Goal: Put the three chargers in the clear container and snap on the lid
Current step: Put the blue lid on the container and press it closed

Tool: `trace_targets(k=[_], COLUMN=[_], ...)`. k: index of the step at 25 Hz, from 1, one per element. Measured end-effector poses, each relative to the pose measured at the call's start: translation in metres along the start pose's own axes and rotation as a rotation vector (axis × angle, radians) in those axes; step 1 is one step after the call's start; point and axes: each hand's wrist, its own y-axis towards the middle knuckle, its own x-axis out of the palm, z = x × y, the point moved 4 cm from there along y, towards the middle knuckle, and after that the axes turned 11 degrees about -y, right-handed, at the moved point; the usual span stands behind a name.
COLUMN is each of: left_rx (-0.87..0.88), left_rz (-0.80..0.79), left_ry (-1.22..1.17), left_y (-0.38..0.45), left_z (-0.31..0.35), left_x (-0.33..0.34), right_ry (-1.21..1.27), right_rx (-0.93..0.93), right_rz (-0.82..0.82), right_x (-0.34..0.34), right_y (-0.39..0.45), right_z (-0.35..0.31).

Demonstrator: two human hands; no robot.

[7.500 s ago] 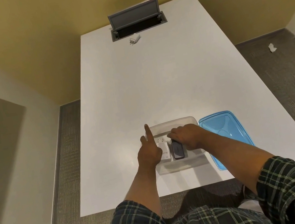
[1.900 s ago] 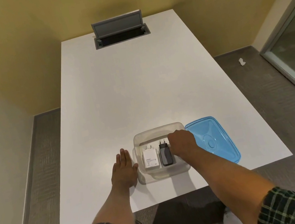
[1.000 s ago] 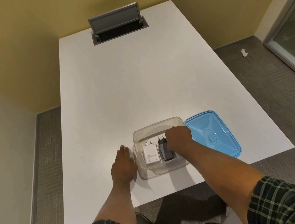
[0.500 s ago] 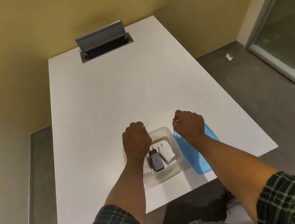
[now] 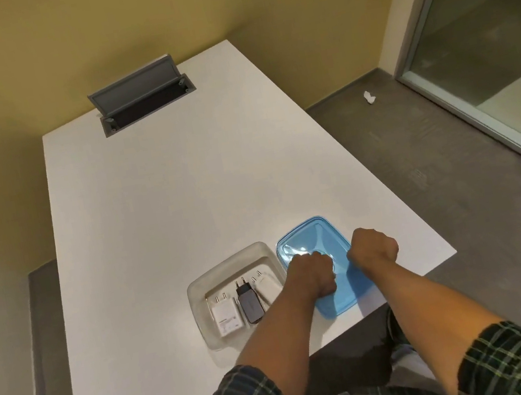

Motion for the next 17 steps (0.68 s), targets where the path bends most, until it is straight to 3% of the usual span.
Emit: trace_targets(k=[6, 10, 13, 17], left_rx=[-0.057, -0.092, -0.135, -0.200], left_rz=[-0.128, -0.140, -0.009, 0.243], left_ry=[-0.046, -0.259, -0.499, -0.724], left_y=[0.007, 0.011, 0.009, 0.003], left_z=[-0.007, -0.009, -0.014, -0.032], left_x=[0.014, 0.002, -0.018, -0.061], right_ry=[0.009, 0.127, 0.221, 0.419], right_rx=[-0.034, -0.030, -0.079, -0.314], right_rz=[-0.014, 0.024, 0.113, 0.269], right_x=[0.009, 0.002, -0.010, -0.042], right_y=[0.007, 0.011, 0.015, 0.012], right_z=[-0.002, -0.002, -0.006, -0.023])
